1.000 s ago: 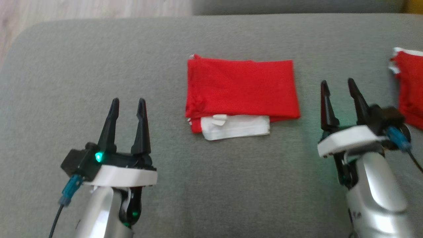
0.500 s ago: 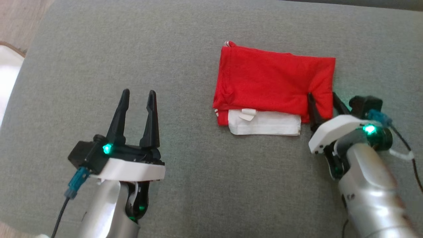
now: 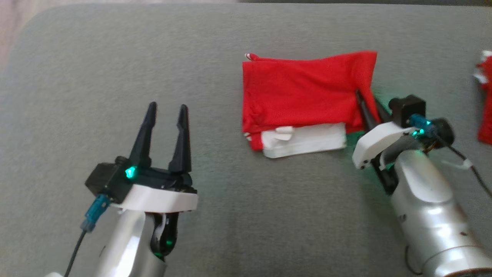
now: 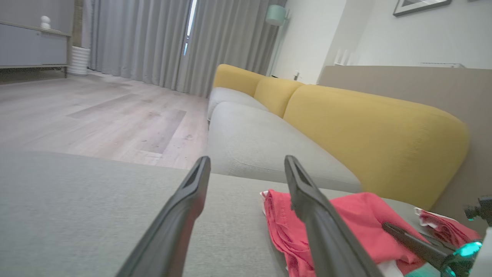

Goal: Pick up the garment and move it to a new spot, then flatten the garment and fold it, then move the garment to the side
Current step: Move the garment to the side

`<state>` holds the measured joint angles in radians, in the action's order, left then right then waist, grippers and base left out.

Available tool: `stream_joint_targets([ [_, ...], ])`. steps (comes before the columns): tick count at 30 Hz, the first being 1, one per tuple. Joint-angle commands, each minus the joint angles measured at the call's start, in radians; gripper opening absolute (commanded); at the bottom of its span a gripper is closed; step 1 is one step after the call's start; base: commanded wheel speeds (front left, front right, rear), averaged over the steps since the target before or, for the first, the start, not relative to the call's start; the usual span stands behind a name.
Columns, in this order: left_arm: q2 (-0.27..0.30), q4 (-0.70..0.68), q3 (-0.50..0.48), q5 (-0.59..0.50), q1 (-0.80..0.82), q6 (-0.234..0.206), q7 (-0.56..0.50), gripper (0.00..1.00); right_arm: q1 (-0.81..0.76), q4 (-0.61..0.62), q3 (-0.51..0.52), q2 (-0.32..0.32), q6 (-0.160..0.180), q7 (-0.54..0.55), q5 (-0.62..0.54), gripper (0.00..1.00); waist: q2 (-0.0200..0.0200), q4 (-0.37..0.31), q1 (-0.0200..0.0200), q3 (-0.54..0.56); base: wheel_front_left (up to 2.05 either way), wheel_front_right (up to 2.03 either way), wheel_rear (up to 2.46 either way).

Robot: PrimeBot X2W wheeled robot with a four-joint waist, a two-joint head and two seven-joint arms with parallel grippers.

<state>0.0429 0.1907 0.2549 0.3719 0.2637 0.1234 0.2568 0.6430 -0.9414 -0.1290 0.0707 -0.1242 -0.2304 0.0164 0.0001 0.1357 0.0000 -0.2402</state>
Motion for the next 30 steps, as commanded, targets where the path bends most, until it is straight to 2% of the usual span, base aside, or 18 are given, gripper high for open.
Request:
stream_joint_targets([
  [1, 0.007, -0.039, -0.015, -0.006, 0.033, 0.001, 0.005, 1.00, 0.033, 0.049, -0.022, 0.014, -0.007, -0.022, -0.022, 0.00, -0.0001, -0.045, 0.0000, 0.016, 0.00, 0.00, 0.00],
  [6, 0.007, -0.056, 0.025, -0.005, 0.043, 0.001, 0.005, 1.00, 0.036, 0.128, -0.058, 0.084, -0.007, -0.028, -0.054, 0.00, -0.0001, -0.125, 0.0000, 0.025, 0.00, 0.00, 0.00],
  [14, 0.007, -0.069, 0.085, -0.004, 0.068, -0.009, 0.005, 1.00, 0.065, 0.204, -0.099, 0.267, -0.007, 0.011, -0.007, 0.00, -0.0001, -0.223, 0.0000, 0.014, 0.00, 0.00, 0.00],
  [15, 0.007, -0.069, 0.085, -0.004, 0.068, -0.009, 0.005, 1.00, 0.065, 0.204, -0.099, 0.267, -0.007, 0.011, -0.007, 0.00, -0.0001, -0.223, 0.0000, 0.014, 0.00, 0.00, 0.00],
  [17, 0.007, -0.069, 0.089, -0.008, 0.073, -0.010, 0.005, 1.00, 0.071, 0.207, -0.102, 0.315, -0.007, 0.027, 0.010, 0.00, -0.0001, -0.234, 0.0000, 0.005, 0.00, 0.00, 0.00],
  [18, 0.007, -0.069, 0.089, -0.013, 0.077, -0.010, 0.005, 1.00, 0.080, 0.202, -0.097, 0.360, -0.007, 0.042, 0.027, 0.00, -0.0001, -0.241, 0.0000, -0.005, 0.00, 0.00, 0.00],
  [22, 0.007, -0.064, 0.084, -0.021, 0.087, -0.007, 0.005, 1.00, 0.100, 0.162, -0.049, 0.436, -0.007, 0.064, 0.044, 0.00, -0.0001, -0.241, 0.0000, -0.029, 0.00, 0.00, 0.00],
  [30, 0.007, -0.056, 0.075, -0.022, 0.105, -0.001, 0.005, 1.00, 0.120, 0.076, 0.047, 0.503, -0.007, 0.092, 0.008, 0.00, -0.0001, -0.209, 0.0000, -0.071, 0.00, 0.00, 0.00],
])
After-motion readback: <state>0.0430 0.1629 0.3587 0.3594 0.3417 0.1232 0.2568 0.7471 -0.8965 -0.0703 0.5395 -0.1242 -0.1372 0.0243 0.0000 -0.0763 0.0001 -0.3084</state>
